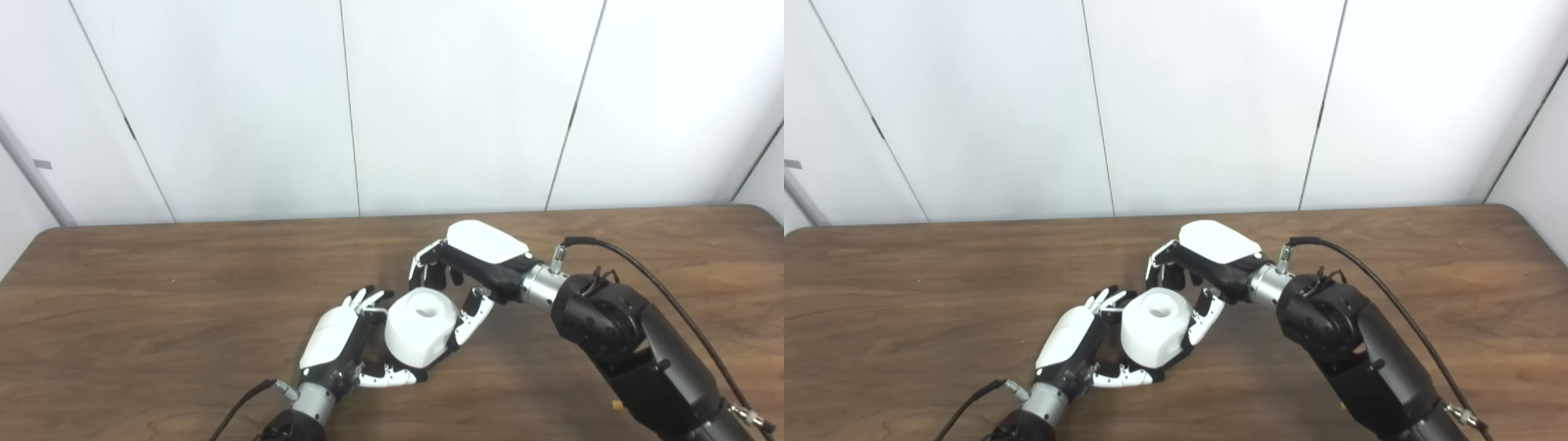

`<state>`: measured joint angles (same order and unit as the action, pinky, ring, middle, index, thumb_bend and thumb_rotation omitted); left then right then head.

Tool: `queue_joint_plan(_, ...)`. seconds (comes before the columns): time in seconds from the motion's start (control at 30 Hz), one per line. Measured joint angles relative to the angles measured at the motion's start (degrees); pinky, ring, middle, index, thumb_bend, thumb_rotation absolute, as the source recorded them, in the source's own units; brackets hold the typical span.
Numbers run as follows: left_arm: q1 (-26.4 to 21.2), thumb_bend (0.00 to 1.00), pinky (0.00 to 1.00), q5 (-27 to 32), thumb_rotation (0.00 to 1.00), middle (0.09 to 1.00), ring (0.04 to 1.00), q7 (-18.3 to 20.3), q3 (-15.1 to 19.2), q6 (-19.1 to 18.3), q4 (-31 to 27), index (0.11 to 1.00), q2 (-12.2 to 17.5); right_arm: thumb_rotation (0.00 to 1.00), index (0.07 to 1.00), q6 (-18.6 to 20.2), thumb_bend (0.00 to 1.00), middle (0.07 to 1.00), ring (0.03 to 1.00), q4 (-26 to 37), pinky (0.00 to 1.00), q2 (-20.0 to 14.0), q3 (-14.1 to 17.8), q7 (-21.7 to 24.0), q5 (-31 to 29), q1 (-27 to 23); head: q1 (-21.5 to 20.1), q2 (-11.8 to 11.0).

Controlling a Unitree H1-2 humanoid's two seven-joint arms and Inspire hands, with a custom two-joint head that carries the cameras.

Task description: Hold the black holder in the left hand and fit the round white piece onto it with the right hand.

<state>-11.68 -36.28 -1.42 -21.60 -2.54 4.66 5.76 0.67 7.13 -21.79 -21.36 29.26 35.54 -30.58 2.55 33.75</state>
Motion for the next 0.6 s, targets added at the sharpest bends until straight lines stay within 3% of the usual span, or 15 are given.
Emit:
queue_joint_plan(0.1,0.02,0.52,1.0,0.0,0.05,0.912,1.0,0.0,0.0,0.0,-0.02,0.477,0.0,0.14,0.486,1.32,0.52,0.614,0.554,0.32,0.44,0.26,-0.04,1.1,-0.18,-0.05,-0.18,-0.17)
queue_joint_plan(0.13,0.02,0.52,1.0,0.0,0.05,0.913,1.0,0.0,0.0,0.01,-0.02,0.477,0.0,0.21,0.55,2.16,0.77,0.66,0.602,0.61,0.48,0.28,-0.1,2.15,-0.29,-0.26,-0.18,-0.18)
queue_joint_plan(0.2,0.01,0.52,1.0,0.0,0.05,0.915,1.0,0.0,-0.12,0.03,-0.02,0.477,-0.01,0.26,0.598,4.05,0.92,0.7,0.652,1.11,0.53,0.29,-0.47,4.18,-0.42,-1.02,-0.26,-0.35)
queue_joint_plan(0.23,0.01,0.52,1.0,0.02,0.05,0.915,1.0,0.01,-0.14,0.03,-0.02,0.477,-0.03,0.29,0.647,4.94,0.97,0.749,0.722,1.18,0.62,0.26,-0.59,5.41,-0.48,-1.5,-0.26,-0.44)
queue_joint_plan(0.37,-0.01,0.52,1.0,0.05,0.05,0.913,1.0,0.01,-0.16,0.1,-0.01,0.477,-0.09,0.35,0.833,5.76,1.0,0.915,0.908,1.18,0.87,-0.78,-1.98,10.39,-2.52,-2.14,-0.53,-0.62)
queue_joint_plan(0.47,-0.04,0.52,1.0,0.04,0.05,0.912,1.0,0.01,-0.16,0.12,0.06,0.477,-0.09,0.36,0.907,5.96,1.0,0.983,0.978,1.2,0.94,-1.22,-2.17,12.5,-3.68,-2.15,-0.53,-0.7)
queue_joint_plan(0.6,-0.06,0.52,1.0,0.04,0.05,0.912,1.0,0.0,-0.17,0.25,0.1,0.477,-0.09,0.34,0.951,8.55,1.0,1.0,0.999,1.82,0.99,-1.47,-2.2,15.25,-4.64,-2.17,-0.7,-0.7)
